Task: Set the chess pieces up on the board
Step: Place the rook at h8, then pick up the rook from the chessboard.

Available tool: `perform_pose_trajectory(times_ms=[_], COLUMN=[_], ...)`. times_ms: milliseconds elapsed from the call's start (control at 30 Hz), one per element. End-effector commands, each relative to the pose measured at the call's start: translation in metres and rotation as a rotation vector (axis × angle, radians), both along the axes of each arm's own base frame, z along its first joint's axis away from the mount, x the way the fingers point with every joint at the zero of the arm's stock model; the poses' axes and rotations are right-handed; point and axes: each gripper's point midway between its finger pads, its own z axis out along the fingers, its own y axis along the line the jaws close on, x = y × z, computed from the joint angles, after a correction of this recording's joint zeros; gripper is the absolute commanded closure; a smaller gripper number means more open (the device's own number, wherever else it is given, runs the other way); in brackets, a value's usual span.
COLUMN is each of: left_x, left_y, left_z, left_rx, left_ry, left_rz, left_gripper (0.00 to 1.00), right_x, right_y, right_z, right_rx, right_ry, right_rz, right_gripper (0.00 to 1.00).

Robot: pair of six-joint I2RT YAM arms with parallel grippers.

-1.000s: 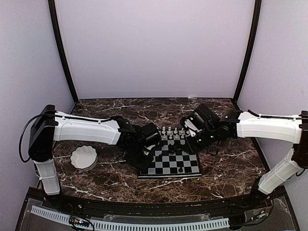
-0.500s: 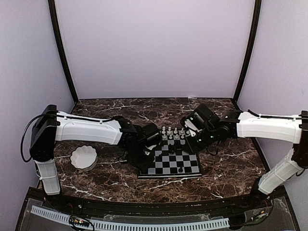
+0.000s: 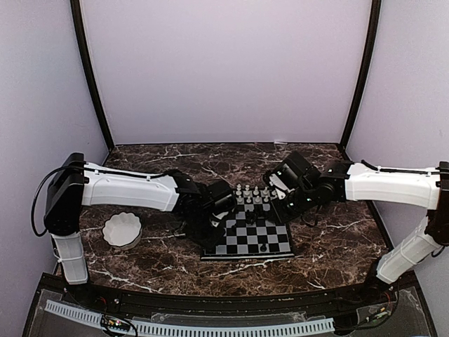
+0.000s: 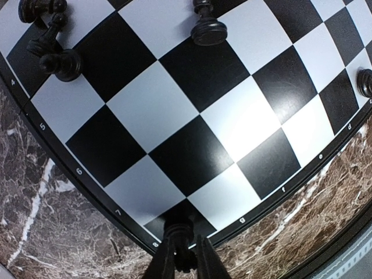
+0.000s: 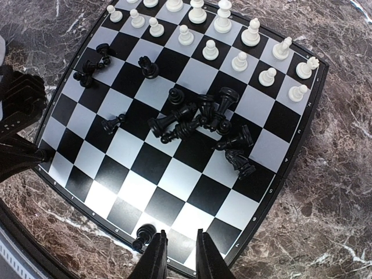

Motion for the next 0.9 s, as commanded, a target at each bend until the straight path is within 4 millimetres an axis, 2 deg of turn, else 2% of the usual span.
perform_pose_trajectory(times_ms=[0,100,333,400,467,533,600,633,667,700,733,767,800,867], left_x=[-0.003,-0.004,-0.002,0.004,0.016,0.028,0.041,0.044,0.052,0.055,0.063,0.067,0.076,0.09], left_y=[0.0,0.0,0.002,0.001,-0.007,-0.016,-0.024,-0.026,-0.031,-0.033,-0.036,-0.036,-0.039,-0.042], left_z=[0.005,0.005,0.01,0.025,0.054,0.082,0.101,0.099,0.107,0.1,0.105,0.096,0.101,0.092], left_rx=[0.011,0.013,0.015,0.001,-0.049,-0.105,-0.136,-0.128,-0.148,-0.132,-0.144,-0.122,-0.136,-0.132], left_ry=[0.009,0.011,-0.002,-0.041,-0.113,-0.189,-0.238,-0.235,-0.245,-0.23,-0.237,-0.225,-0.232,-0.214], left_rz=[-0.015,-0.014,-0.008,0.001,0.005,-0.006,-0.008,-0.01,-0.005,-0.004,0.005,0.01,0.03,0.059], left_gripper=[0.82,0.74,0.69,0.66,0.57,0.52,0.49,0.49,0.5,0.51,0.54,0.55,0.57,0.6], right_x=[0.005,0.005,0.005,0.005,0.005,0.005,0.005,0.006,0.006,0.006,0.006,0.006,0.006,0.005], right_y=[0.002,0.002,0.001,0.001,0.0,0.0,0.0,0.0,0.0,0.0,0.0,0.0,0.0,-0.002], right_z=[0.01,0.01,0.01,0.011,0.012,0.013,0.012,0.012,0.011,0.011,0.011,0.012,0.012,0.012], right_rx=[0.031,0.031,0.03,0.031,0.032,0.035,0.034,0.034,0.033,0.033,0.032,0.033,0.034,0.033], right_ry=[-0.03,-0.03,-0.031,-0.033,-0.036,-0.038,-0.037,-0.037,-0.036,-0.035,-0.035,-0.035,-0.037,-0.038], right_rz=[-0.014,-0.016,-0.017,-0.016,-0.02,-0.025,-0.026,-0.026,-0.027,-0.026,-0.027,-0.028,-0.029,-0.032], right_gripper=[0.81,0.81,0.81,0.81,0.81,0.81,0.81,0.81,0.81,0.81,0.81,0.81,0.81,0.81])
